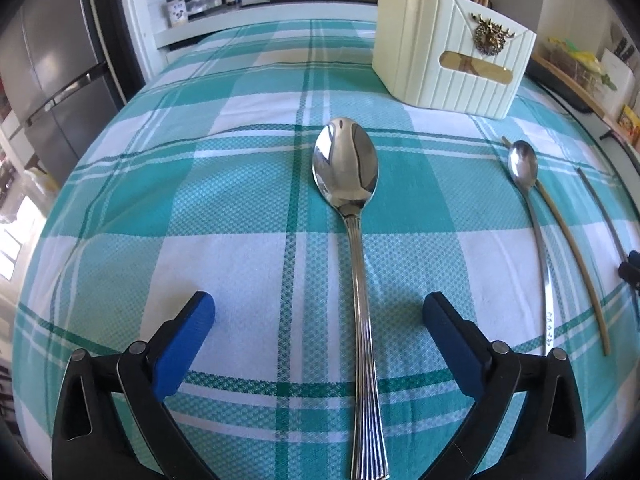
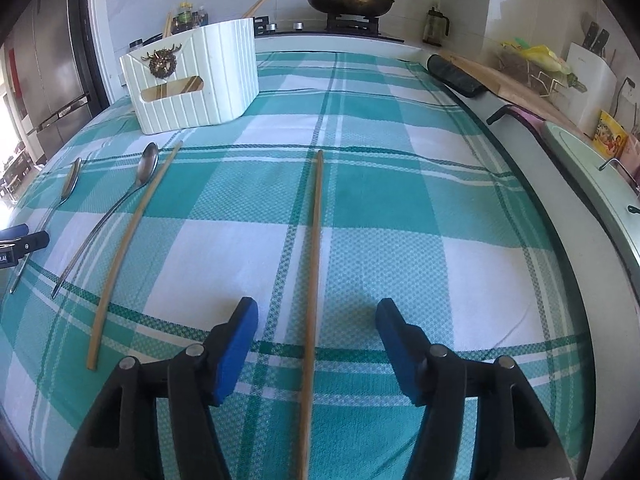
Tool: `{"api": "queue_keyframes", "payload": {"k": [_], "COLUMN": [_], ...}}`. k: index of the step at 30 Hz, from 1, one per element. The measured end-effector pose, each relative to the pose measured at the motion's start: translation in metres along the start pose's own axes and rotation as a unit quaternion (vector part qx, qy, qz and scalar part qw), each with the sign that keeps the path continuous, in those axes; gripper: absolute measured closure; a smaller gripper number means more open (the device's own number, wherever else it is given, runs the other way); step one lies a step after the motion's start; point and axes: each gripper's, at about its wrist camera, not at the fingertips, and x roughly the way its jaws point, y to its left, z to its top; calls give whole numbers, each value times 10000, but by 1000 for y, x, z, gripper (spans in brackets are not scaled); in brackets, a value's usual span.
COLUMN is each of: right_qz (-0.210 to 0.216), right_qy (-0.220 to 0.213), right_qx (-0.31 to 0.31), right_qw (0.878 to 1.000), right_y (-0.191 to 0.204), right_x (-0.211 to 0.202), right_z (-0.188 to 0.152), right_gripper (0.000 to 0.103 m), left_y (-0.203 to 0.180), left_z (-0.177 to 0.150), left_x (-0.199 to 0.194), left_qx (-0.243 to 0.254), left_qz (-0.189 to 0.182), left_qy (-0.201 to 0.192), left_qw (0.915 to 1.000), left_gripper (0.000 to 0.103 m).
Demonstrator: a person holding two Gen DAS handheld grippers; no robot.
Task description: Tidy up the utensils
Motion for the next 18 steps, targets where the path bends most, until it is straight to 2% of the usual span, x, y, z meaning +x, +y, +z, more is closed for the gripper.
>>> {"api": "queue_keyframes", "payload": {"k": [18], "right_qz": [32], "right_qy": [7], "right_qx": [42], "right_qw": [10000], "right_y": [-3], "right_x": [1], "right_z": [0], "right_gripper": [37], "left_y": [0], "left_z": [-1], "left_x": [0], "left_qx": [-20], "left_qz": [-7], "left_qy": [-12], "left_qw": [10000], "left_gripper": [0]}}
